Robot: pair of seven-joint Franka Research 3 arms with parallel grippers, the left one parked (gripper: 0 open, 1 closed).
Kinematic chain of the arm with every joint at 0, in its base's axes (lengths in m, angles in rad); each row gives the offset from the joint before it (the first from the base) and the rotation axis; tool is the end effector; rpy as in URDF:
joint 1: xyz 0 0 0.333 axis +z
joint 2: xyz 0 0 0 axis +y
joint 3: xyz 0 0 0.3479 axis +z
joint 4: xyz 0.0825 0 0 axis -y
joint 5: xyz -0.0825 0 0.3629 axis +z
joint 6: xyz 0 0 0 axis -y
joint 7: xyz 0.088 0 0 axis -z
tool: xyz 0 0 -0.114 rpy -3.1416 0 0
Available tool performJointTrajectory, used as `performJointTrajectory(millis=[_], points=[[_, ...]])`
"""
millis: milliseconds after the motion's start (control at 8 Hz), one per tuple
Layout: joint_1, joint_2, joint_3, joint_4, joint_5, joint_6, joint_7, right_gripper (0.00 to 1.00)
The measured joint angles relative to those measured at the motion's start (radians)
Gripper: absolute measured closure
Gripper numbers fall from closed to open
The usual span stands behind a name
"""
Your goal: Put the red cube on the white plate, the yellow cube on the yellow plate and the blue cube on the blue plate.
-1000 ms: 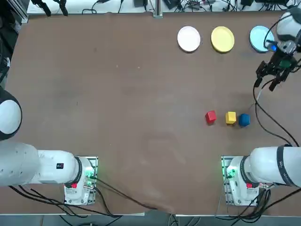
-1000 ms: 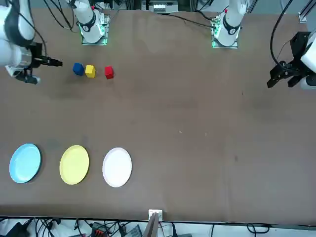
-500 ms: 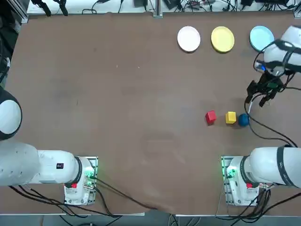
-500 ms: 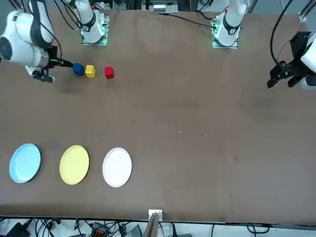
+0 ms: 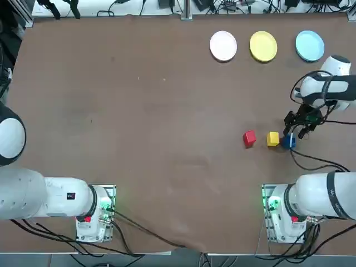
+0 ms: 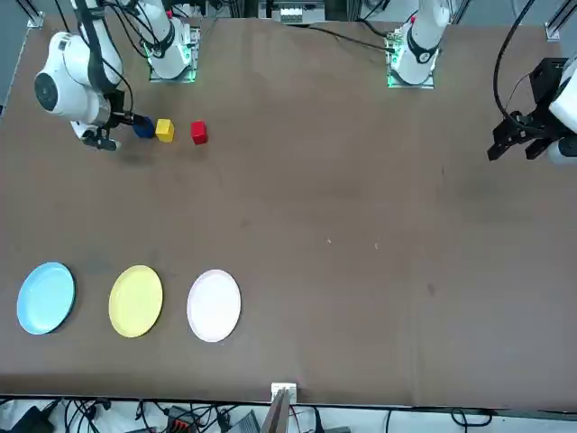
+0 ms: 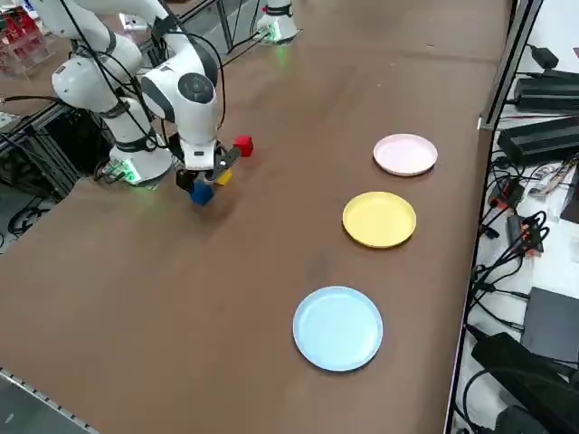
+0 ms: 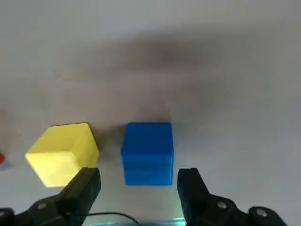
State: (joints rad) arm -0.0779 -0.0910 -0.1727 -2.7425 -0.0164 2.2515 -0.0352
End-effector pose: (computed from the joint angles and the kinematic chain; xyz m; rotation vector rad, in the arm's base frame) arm 0.3206 -0.0813 0.2659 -3.0049 0.2994 0.6068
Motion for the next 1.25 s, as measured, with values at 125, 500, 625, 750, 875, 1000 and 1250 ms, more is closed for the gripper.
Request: performJointTrajectory(millis=[125,500,625,750,875,1000,1250], points=[[-0.002,0.008,-0.001,-0.013,0.0,0.033,0.0,0.0],[-0.011,0.036,-0.001,-0.036,0.0,0.105,0.001,0.0],[-0.013,0.043,-0.001,-0.036,0.0,0.111,0.001,0.0],[-0.015,0.05,-0.001,-0.037,0.0,0.123,0.001,0.0],[-0.016,0.06,-0.001,-0.041,0.0,0.142,0.001,0.0],[-0.017,0.074,-0.001,-0.045,0.0,0.159,0.001,0.01],[-0.02,0.096,-0.001,-0.047,0.0,0.17,0.002,0.04]])
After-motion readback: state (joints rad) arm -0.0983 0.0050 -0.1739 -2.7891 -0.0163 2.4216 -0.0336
